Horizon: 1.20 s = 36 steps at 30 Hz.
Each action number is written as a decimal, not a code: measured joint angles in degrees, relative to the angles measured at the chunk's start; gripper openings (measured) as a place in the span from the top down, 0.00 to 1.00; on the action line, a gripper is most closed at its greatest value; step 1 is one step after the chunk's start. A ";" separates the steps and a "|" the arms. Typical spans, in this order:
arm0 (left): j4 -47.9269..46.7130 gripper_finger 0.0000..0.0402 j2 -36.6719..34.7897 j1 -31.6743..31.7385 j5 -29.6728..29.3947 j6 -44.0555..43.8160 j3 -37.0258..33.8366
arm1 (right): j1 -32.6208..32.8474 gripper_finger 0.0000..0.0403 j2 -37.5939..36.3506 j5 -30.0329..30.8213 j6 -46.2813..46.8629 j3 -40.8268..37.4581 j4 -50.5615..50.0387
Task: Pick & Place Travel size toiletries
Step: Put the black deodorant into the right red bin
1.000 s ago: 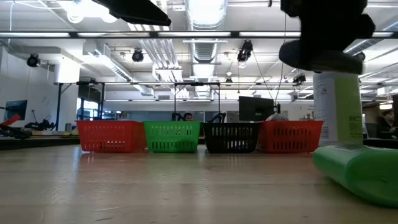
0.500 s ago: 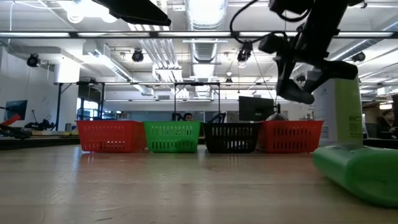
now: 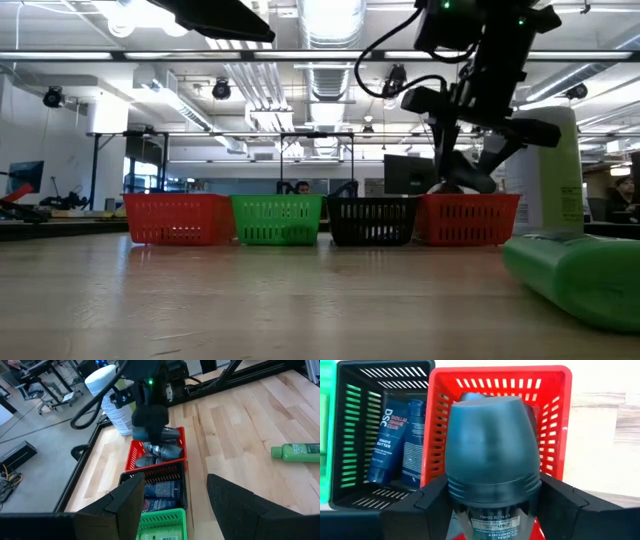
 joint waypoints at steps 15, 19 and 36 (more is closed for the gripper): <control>-0.33 0.45 0.00 0.01 0.00 0.00 0.00 | -0.90 0.34 0.60 2.97 -1.10 0.03 -0.08; -0.33 0.45 0.00 0.01 0.00 -0.12 0.00 | -0.87 0.29 -0.40 3.62 -2.14 0.23 -0.22; -0.34 0.45 0.00 0.01 0.00 -0.22 0.00 | -0.90 0.20 0.53 5.11 -5.54 0.76 -1.01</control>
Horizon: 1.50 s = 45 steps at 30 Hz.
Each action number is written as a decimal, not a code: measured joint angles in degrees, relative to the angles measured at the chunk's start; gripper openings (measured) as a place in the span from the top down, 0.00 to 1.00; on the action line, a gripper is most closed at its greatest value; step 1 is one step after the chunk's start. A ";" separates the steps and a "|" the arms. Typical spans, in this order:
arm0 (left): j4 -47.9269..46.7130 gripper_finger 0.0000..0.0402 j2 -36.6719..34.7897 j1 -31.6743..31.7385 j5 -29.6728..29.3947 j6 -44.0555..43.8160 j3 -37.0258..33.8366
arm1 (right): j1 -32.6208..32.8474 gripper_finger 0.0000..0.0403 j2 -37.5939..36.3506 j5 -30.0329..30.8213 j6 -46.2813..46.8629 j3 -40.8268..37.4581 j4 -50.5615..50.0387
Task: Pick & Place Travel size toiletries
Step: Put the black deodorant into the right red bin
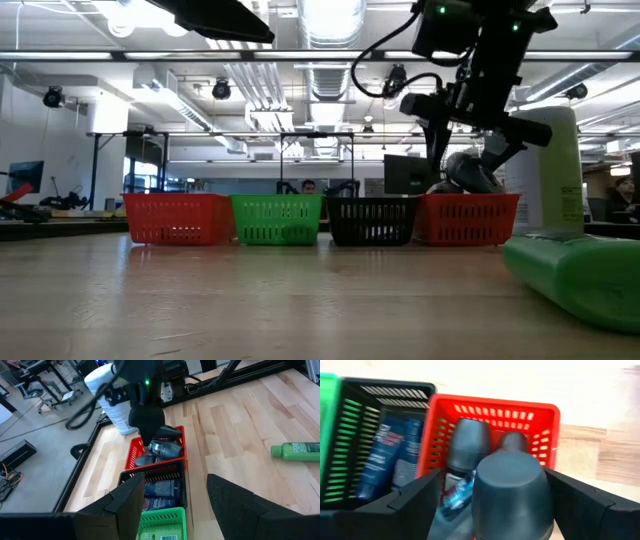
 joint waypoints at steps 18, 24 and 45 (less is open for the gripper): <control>-0.03 0.45 0.00 0.01 0.00 0.00 0.00 | -1.84 0.40 2.26 1.17 -2.93 0.98 0.69; -0.03 0.45 0.00 0.00 0.00 0.00 0.00 | -2.43 0.35 2.26 2.43 -4.87 1.80 0.35; -0.12 0.45 0.00 0.01 0.00 -0.44 0.00 | -3.48 0.22 6.11 4.25 -6.87 1.35 2.31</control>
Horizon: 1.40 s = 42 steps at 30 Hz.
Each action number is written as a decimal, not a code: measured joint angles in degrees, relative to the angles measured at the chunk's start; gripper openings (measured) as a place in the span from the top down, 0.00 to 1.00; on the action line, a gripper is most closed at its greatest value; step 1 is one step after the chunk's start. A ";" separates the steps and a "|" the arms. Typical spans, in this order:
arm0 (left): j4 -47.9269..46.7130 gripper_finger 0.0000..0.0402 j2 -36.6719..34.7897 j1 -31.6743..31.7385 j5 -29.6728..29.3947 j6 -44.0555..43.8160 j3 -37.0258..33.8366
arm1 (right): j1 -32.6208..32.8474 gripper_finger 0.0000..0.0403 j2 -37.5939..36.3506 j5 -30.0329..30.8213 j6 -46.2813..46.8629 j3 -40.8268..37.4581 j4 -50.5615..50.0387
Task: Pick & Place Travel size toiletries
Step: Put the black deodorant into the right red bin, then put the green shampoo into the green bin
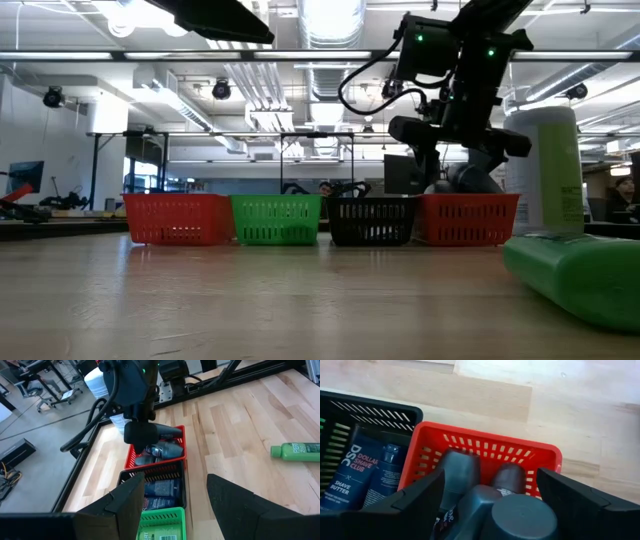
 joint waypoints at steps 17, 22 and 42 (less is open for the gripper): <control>-0.37 0.45 0.00 -0.02 0.00 0.63 0.00 | -1.03 0.16 0.38 3.47 -4.70 6.00 -3.86; -0.41 0.45 0.00 -0.02 0.00 0.66 0.00 | -0.97 0.16 0.38 4.18 -3.92 8.54 -9.91; -3.27 0.45 -0.01 -0.01 -0.01 0.37 0.00 | 28.42 0.14 1.59 -24.41 32.66 15.39 -9.84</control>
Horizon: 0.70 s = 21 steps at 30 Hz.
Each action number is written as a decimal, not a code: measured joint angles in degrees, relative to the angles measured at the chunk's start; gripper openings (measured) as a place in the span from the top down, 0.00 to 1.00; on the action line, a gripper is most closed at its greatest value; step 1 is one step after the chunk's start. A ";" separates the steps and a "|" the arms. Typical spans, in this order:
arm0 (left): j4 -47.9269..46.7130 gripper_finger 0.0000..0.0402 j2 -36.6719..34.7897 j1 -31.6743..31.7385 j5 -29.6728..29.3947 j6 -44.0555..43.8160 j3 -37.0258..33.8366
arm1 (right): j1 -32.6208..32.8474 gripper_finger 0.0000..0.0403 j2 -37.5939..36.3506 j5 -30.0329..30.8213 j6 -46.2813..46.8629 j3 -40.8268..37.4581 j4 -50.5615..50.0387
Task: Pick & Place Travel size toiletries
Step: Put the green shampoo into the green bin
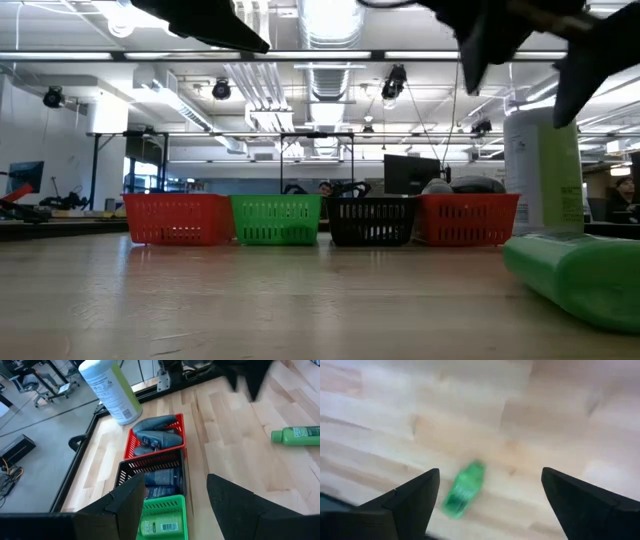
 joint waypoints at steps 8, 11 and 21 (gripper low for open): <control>0.63 0.45 0.00 0.00 0.01 0.02 0.02 | 6.06 0.16 13.47 0.88 13.82 4.66 12.29; 0.42 0.45 0.00 0.01 0.01 0.02 0.00 | 6.65 0.18 18.19 0.25 14.08 10.58 5.96; 0.36 0.45 -0.01 0.00 0.64 -0.04 0.00 | 7.30 0.16 26.01 -2.55 15.23 18.94 2.26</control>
